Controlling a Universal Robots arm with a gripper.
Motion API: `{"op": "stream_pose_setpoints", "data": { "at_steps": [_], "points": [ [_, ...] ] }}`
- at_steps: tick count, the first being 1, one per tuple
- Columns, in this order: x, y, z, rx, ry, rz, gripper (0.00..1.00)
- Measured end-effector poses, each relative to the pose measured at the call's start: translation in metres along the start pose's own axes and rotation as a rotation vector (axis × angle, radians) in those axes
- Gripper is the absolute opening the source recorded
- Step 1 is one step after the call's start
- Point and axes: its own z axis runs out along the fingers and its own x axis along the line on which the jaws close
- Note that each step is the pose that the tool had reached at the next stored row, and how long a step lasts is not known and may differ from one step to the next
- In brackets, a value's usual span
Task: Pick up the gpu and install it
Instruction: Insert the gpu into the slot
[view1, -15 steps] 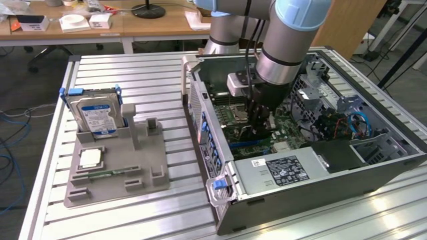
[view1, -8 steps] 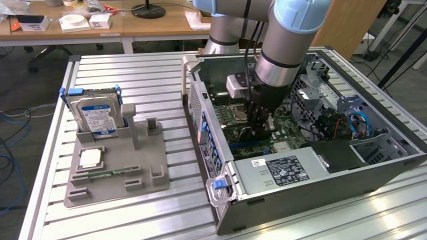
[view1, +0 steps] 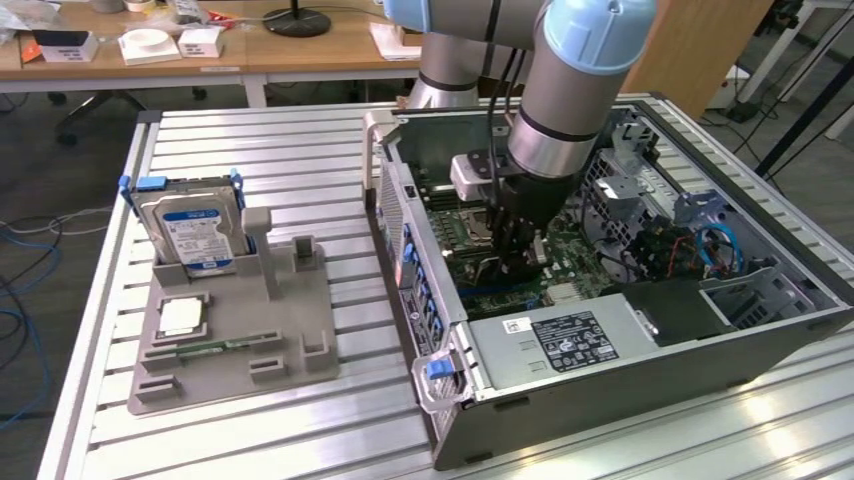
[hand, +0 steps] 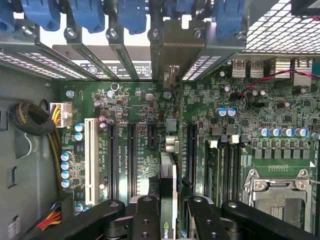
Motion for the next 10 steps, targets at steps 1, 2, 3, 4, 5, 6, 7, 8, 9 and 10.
{"op": "stream_pose_setpoints", "data": {
  "at_steps": [1,2,3,4,5,6,7,8,9,10],
  "points": [
    [0.0000,0.0000,0.0000,0.0000,0.0000,0.000,0.27],
    [0.0000,0.0000,0.0001,0.0001,-0.0002,0.000,0.27],
    [-0.0001,0.0000,0.0003,0.0002,-0.0003,0.000,0.27],
    [-0.0001,0.0000,0.0003,0.0002,-0.0004,0.000,0.27],
    [-0.0001,0.0000,0.0003,0.0002,-0.0005,0.000,0.27],
    [-0.0001,0.0000,0.0003,0.0003,-0.0005,0.000,0.27],
    [0.0000,0.0000,0.0004,0.0003,-0.0005,0.000,0.27],
    [0.0000,0.0000,0.0006,0.0002,-0.0003,0.000,0.27],
    [0.0000,0.0000,0.0008,0.0002,-0.0003,0.000,0.27],
    [0.0000,0.0002,0.0011,0.0004,-0.0004,0.000,0.27]
  ]
}}
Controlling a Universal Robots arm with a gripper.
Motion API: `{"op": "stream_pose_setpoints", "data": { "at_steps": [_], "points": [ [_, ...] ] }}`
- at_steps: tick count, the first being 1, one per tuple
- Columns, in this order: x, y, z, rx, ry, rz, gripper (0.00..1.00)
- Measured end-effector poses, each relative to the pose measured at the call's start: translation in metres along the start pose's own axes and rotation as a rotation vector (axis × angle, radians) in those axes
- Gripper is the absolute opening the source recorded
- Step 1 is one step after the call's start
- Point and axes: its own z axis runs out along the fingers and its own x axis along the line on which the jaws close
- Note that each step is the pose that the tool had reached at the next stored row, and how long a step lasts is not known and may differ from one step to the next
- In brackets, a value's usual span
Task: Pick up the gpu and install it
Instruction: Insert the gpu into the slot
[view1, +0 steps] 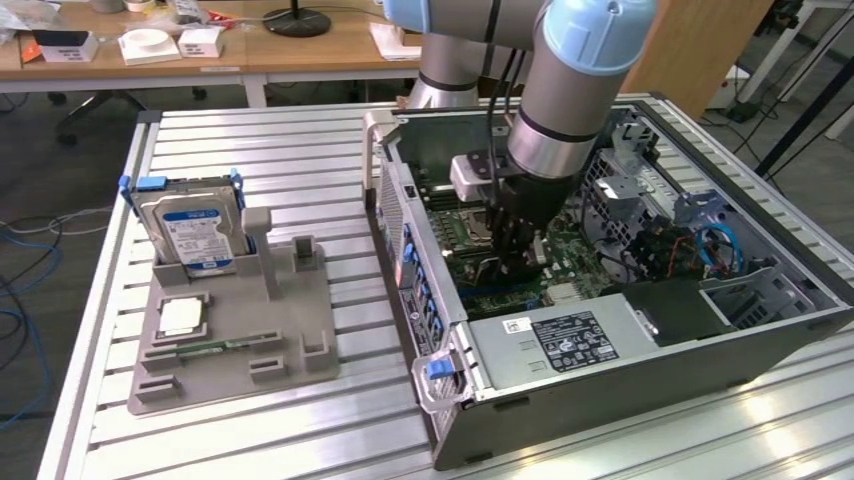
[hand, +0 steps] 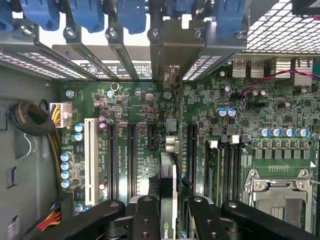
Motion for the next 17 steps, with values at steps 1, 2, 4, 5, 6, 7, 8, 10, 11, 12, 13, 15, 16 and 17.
{"op": "stream_pose_setpoints", "data": {
  "at_steps": [1,2,4,5,6,7,8,10,11,12,13,15,16,17],
  "points": [
    [0.0000,0.0002,0.0004,0.0001,0.0000,0.000,0.27],
    [0.0000,0.0004,0.0009,0.0003,-0.0002,0.000,0.27],
    [0.0000,0.0010,0.0025,0.0011,-0.0008,0.000,0.27],
    [0.0000,0.0014,0.0031,0.0011,-0.0007,0.000,0.27],
    [0.0000,0.0018,0.0037,0.0012,-0.0004,0.000,0.27],
    [0.0001,0.0021,0.0043,0.0011,0.0000,0.000,0.27],
    [0.0002,0.0025,0.0048,0.0010,0.0003,0.000,0.27],
    [0.0002,0.0029,0.0054,0.0009,0.0004,0.000,0.27],
    [0.0002,0.0030,0.0056,0.0009,0.0003,0.000,0.27],
    [0.0002,0.0030,0.0058,0.0010,0.0001,0.000,0.27],
    [0.0002,0.0030,0.0060,0.0011,0.0000,0.000,0.27],
    [0.0002,0.0030,0.0060,0.0010,0.0000,0.000,0.27],
    [0.0002,0.0030,0.0062,0.0010,0.0001,0.000,0.27],
    [0.0002,0.0030,0.0066,0.0010,0.0001,0.000,0.27]
  ]
}}
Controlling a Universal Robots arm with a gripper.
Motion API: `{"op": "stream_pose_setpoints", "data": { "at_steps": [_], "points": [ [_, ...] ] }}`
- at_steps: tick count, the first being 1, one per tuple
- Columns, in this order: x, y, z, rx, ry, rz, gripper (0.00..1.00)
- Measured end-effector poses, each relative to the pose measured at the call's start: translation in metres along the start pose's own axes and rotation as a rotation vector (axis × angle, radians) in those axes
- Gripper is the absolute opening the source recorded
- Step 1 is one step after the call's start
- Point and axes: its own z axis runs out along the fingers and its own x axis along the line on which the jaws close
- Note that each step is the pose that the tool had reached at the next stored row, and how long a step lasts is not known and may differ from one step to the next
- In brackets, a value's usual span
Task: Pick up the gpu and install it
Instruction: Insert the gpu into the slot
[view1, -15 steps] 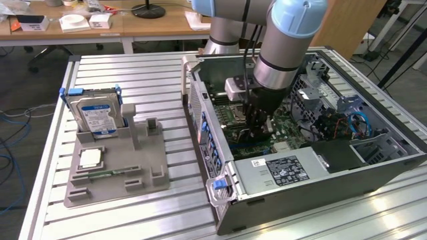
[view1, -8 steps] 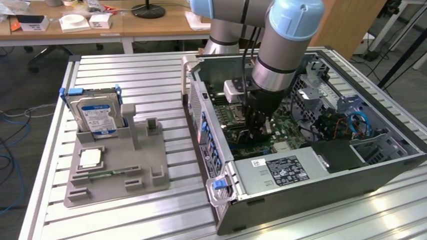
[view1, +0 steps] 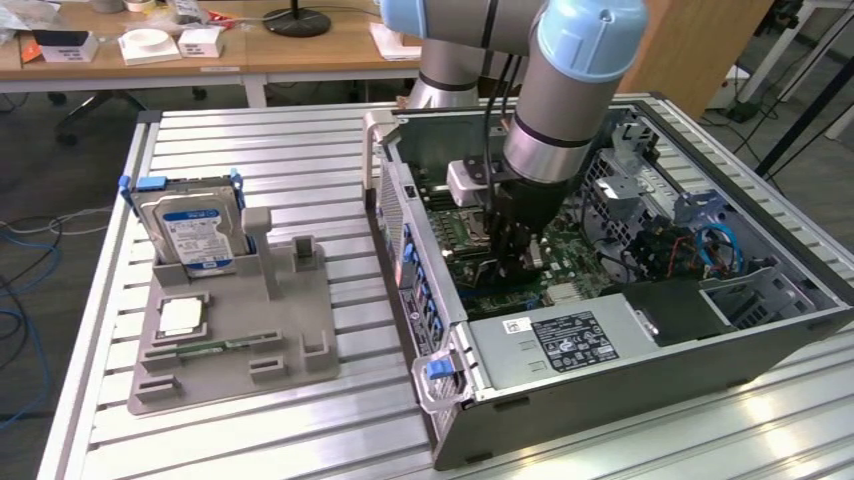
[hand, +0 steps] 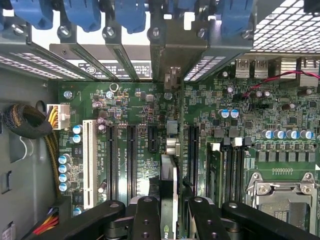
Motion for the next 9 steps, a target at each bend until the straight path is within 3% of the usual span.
{"op": "stream_pose_setpoints", "data": {
  "at_steps": [9],
  "points": [
    [0.0000,0.0000,0.0009,0.0002,-0.0003,0.000,0.27]
  ]
}}
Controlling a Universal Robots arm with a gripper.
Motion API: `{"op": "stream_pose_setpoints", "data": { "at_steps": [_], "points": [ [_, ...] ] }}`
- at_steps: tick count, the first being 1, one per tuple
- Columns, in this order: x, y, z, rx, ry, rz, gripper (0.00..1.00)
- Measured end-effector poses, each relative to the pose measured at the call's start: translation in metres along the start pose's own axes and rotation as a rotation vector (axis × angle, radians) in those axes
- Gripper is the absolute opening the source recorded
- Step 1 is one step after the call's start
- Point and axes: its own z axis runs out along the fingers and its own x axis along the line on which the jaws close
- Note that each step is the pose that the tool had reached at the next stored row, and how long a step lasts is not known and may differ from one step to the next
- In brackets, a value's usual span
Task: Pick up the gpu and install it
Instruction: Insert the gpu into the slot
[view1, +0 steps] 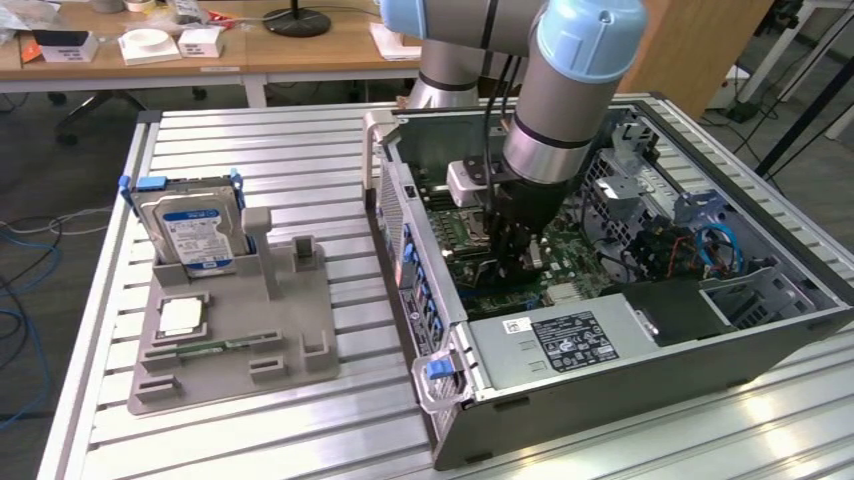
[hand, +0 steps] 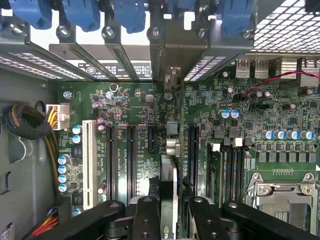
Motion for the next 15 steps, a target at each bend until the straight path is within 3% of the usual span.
{"op": "stream_pose_setpoints", "data": {
  "at_steps": [4,5,7,9,12,13,15],
  "points": [
    [-0.0001,0.0000,0.0002,0.0000,-0.0008,0.000,0.27],
    [-0.0004,0.0001,0.0016,0.0013,-0.0041,0.000,0.27],
    [-0.0001,0.0001,0.0002,0.0002,-0.0005,0.000,0.33],
    [0.0000,0.0000,0.0000,0.0000,-0.0001,0.000,0.45],
    [0.0000,0.0000,0.0000,0.0000,-0.0001,0.000,0.51],
    [0.0000,0.0000,0.0000,0.0000,-0.0001,0.000,0.58],
    [0.0000,0.0000,0.0000,0.0000,-0.0001,0.000,0.58]
  ]
}}
